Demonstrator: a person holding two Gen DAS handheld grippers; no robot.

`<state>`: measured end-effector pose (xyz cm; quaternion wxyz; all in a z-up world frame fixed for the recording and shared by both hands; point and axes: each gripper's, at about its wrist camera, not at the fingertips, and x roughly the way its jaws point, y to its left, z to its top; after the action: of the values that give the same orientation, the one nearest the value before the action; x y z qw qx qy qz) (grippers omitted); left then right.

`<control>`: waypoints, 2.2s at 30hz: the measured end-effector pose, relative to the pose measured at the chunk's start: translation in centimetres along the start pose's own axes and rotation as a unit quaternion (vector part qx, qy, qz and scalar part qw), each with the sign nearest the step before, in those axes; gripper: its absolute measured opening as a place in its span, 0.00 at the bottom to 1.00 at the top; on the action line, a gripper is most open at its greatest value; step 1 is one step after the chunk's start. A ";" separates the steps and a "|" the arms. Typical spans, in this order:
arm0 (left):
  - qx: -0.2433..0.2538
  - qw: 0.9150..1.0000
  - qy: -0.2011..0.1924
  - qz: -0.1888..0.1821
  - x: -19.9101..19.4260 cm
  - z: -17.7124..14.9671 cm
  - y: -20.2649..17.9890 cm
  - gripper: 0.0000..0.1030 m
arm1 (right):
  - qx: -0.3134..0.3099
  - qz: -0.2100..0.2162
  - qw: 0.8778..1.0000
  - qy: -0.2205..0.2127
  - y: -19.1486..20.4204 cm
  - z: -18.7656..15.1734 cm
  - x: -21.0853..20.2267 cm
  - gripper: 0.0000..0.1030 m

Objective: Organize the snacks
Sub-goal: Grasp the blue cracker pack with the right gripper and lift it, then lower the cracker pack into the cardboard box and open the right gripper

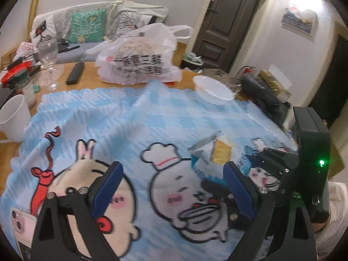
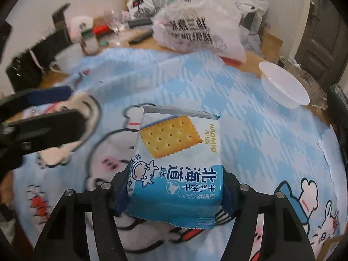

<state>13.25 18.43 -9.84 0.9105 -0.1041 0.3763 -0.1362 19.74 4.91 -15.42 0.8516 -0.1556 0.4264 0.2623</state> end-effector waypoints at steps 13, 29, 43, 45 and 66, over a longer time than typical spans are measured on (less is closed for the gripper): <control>0.025 0.990 -0.048 -0.132 -6.5 0.1 -8.1 0.59 | -0.033 0.070 0.985 -0.157 3.2 -1.9 -13.2 0.60; 0.155 0.975 -0.035 -0.156 -8.1 1.3 -23.5 0.46 | 0.016 0.045 0.984 -0.173 -5.1 -8.2 -23.0 0.63; 0.268 0.941 -0.011 -0.205 -4.0 3.0 -40.8 0.46 | 0.092 -0.040 0.971 -0.218 -16.8 -15.2 -32.4 0.62; 0.276 0.938 0.000 -0.211 -2.7 2.6 -42.8 0.46 | 0.101 -0.058 0.971 -0.210 -18.2 -16.2 -32.8 0.62; 0.298 0.939 0.077 -0.150 5.8 1.1 -47.8 0.54 | 0.162 -0.120 0.971 -0.126 -26.8 -21.8 -30.7 0.66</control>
<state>9.86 -28.39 1.14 0.8372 0.1279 0.3669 -0.3848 5.94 -37.22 -2.32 0.9377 -0.0310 0.3306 0.1027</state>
